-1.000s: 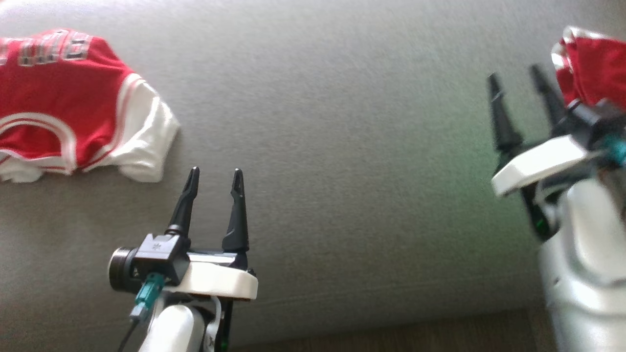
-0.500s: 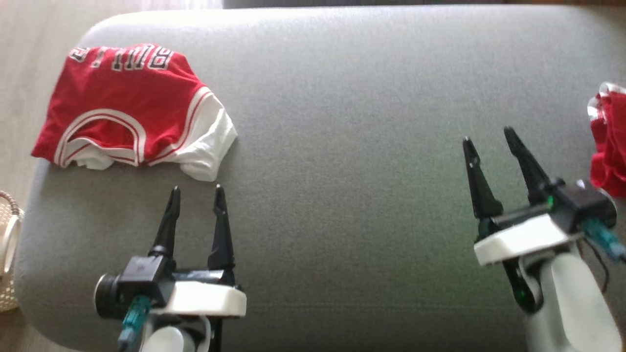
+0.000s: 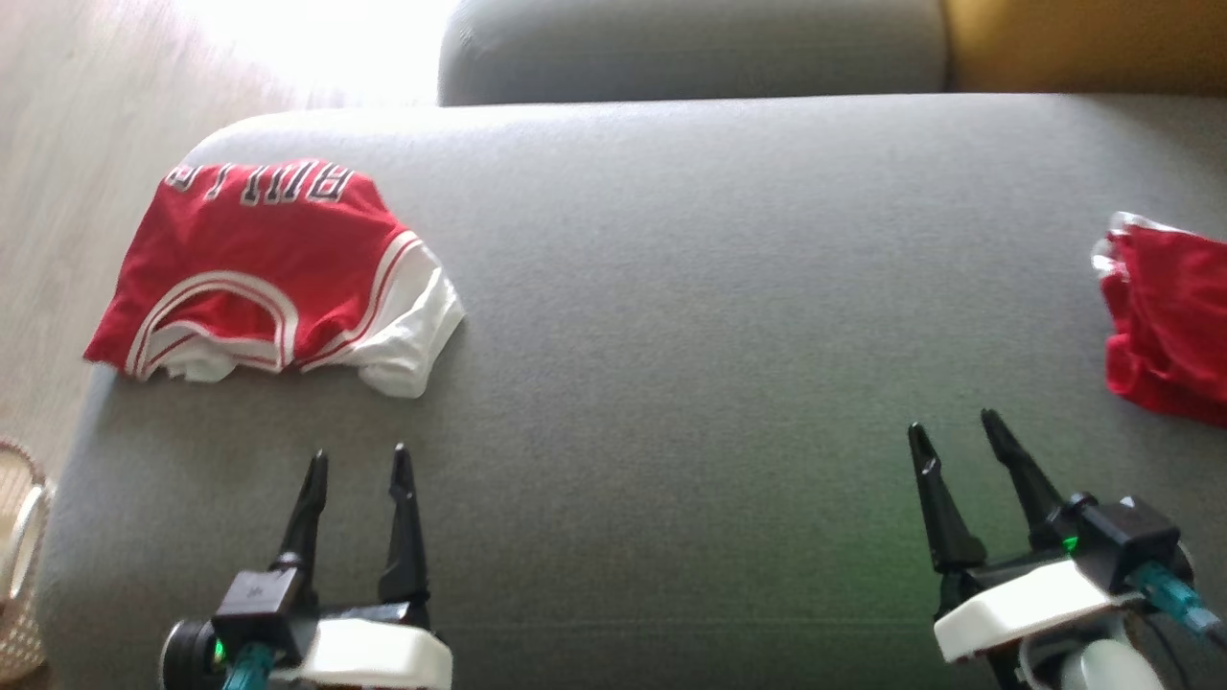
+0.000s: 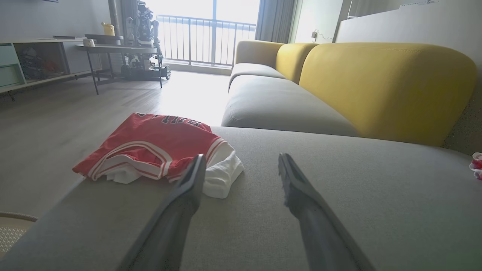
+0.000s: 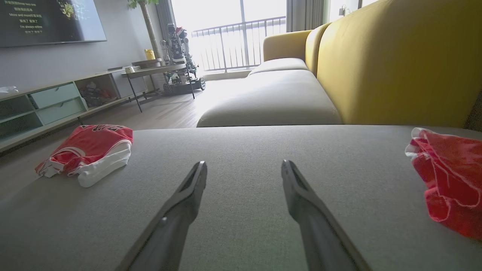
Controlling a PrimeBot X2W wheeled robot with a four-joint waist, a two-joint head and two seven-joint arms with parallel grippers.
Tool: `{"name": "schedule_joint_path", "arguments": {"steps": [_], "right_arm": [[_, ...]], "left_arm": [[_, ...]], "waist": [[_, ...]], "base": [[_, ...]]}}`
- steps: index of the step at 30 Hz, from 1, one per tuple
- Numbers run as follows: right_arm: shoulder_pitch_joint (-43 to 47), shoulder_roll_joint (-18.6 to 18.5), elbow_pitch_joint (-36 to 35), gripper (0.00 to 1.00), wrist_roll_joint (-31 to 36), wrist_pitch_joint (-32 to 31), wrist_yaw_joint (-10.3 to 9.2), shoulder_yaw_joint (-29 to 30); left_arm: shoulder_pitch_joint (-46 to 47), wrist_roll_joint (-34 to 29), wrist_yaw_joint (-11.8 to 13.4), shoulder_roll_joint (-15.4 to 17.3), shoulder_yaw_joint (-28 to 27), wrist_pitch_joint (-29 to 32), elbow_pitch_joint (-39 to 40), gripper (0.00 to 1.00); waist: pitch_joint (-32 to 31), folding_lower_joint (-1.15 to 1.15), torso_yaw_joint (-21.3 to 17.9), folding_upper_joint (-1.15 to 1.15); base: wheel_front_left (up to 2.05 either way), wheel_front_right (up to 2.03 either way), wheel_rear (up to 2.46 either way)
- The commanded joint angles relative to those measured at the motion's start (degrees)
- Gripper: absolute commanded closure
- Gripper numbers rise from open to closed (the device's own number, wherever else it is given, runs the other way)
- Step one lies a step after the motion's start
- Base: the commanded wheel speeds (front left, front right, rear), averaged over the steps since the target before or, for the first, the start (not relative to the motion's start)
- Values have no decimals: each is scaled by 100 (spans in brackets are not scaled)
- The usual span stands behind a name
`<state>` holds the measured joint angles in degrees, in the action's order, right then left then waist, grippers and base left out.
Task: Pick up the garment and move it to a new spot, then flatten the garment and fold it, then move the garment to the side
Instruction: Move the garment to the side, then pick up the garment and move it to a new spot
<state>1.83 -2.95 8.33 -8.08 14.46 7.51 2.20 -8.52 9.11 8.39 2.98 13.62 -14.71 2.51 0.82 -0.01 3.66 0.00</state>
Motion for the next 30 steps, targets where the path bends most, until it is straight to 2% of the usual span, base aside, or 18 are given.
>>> {"name": "schedule_joint_path", "arguments": {"steps": [1,13,30], "right_arm": [[-68,7,-161,0,-79,53,-2,-178],[123,7,-39,0,-240,53,-2,-331],[153,7,-7,0,-221,53,-2,-395]], "left_arm": [[124,-60,-13,-11,-267,-29,126,0],[-3,-85,-158,-11,-474,-29,-208,0],[-35,-83,-167,-11,-481,-29,-322,0]], "waist": [[-84,1,-88,0],[-245,1,-201,0],[-241,1,-233,0]], "base": [[0,0,0],[0,0,0],[0,0,0]]}}
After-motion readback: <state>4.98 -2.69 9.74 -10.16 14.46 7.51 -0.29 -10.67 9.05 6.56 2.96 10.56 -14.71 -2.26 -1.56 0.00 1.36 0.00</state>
